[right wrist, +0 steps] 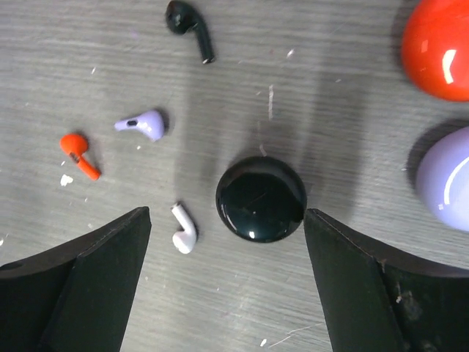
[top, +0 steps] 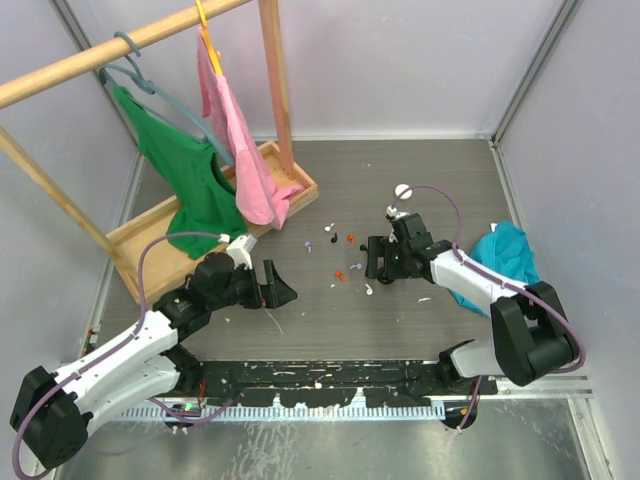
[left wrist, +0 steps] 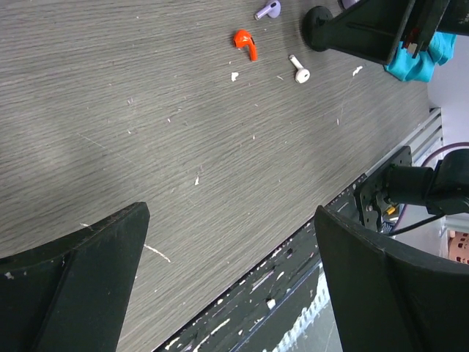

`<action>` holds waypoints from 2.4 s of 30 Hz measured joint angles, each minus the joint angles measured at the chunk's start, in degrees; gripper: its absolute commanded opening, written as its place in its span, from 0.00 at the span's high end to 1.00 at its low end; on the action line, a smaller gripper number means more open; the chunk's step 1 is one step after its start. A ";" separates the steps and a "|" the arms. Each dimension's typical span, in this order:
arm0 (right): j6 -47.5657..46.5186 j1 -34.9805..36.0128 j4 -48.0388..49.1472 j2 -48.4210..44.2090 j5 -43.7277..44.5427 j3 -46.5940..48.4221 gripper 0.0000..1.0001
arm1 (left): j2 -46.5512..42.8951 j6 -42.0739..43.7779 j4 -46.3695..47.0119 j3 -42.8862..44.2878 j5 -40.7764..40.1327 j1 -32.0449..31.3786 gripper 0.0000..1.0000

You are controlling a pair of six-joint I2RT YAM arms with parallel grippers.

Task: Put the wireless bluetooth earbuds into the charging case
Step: Pick up the charging case at the center of the board.

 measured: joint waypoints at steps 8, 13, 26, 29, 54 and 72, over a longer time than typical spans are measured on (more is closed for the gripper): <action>-0.68 1.70 -2.78 -2.19 -4.61 -0.37 0.16 | 1.49 0.07 1.36 0.13 -0.42 -0.98 0.03; -2.05 2.64 -6.67 -1.53 0.17 3.93 0.18 | 1.62 0.39 1.44 0.37 -0.50 -1.40 0.03; -3.65 2.64 -7.87 11.41 5.16 9.81 0.32 | 1.62 1.31 1.46 0.81 -0.83 -1.46 0.04; -3.80 2.64 -7.93 11.96 5.16 9.81 0.34 | 1.62 1.31 1.49 0.81 -0.83 -1.75 0.04; 3.06 5.99 -4.55 -1.81 5.86 9.14 0.47 | 7.37 -2.64 15.23 0.81 -6.32 -8.59 0.07; 25.38 18.18 14.69 -16.98 12.39 0.37 0.47 | 20.26 -4.74 40.13 -0.22 -20.83 -16.59 0.15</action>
